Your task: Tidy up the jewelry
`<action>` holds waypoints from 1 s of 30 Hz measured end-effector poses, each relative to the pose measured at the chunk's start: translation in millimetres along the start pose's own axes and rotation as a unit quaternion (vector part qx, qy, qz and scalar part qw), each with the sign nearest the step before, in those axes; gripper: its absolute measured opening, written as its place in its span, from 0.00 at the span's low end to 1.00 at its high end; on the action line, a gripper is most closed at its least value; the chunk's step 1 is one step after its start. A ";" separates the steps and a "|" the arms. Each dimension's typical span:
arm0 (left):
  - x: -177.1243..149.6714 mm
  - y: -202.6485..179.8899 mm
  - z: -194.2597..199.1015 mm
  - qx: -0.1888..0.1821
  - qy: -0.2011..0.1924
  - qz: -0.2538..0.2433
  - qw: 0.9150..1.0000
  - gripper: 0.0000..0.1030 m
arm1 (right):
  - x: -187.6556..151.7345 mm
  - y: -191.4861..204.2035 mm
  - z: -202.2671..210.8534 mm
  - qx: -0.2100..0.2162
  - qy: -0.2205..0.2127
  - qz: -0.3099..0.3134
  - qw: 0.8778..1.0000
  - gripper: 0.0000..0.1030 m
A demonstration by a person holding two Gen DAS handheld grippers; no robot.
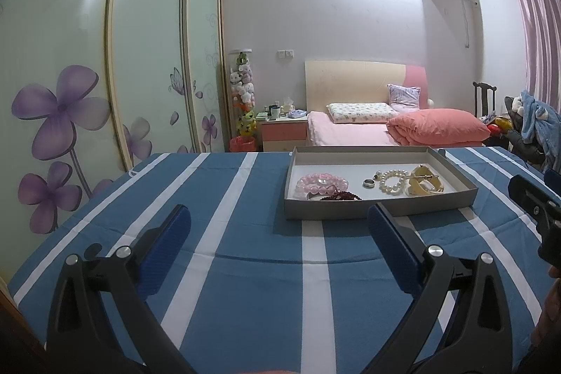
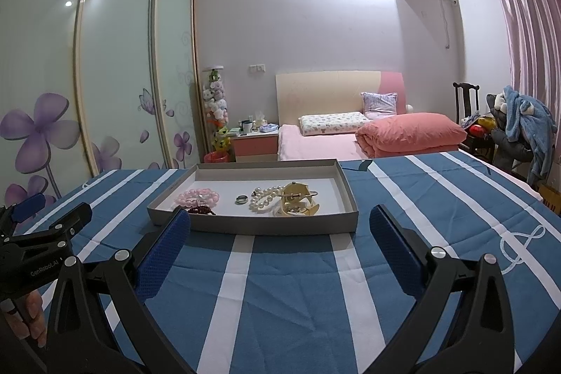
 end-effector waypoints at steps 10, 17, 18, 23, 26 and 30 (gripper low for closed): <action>-0.2 -2.7 0.2 -0.001 0.002 0.000 1.000 0.96 | -0.2 -0.4 0.0 0.000 0.001 -0.001 1.000 0.98; -0.5 -2.7 0.1 -0.002 0.002 -0.001 1.000 0.96 | -0.2 -0.4 -0.1 0.000 0.001 -0.001 1.000 0.98; -0.8 -3.4 0.2 -0.001 0.002 0.000 1.000 0.96 | -0.2 -0.4 -0.1 0.000 0.001 -0.001 1.000 0.98; -0.7 -4.3 0.7 -0.002 0.003 0.000 1.000 0.96 | -0.4 -0.4 -0.2 0.000 0.002 -0.002 1.000 0.98; -1.5 -4.8 0.0 -0.002 0.003 0.000 1.000 0.96 | -0.3 -0.6 -0.1 0.000 0.001 -0.002 1.000 0.98; -1.3 -5.1 0.2 -0.002 0.003 0.000 1.000 0.96 | -0.3 -0.9 -0.4 0.000 0.002 -0.002 1.000 0.98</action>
Point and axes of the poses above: each gripper's, at about its wrist camera, not at the fingertips, and z roughly against the way its jaws point, y to its left, x to its top, the point moved 3 cm from there along -z, roughly the way its jaws point, and after that the axes turned 12 degrees about -y, right-handed, at the moved point
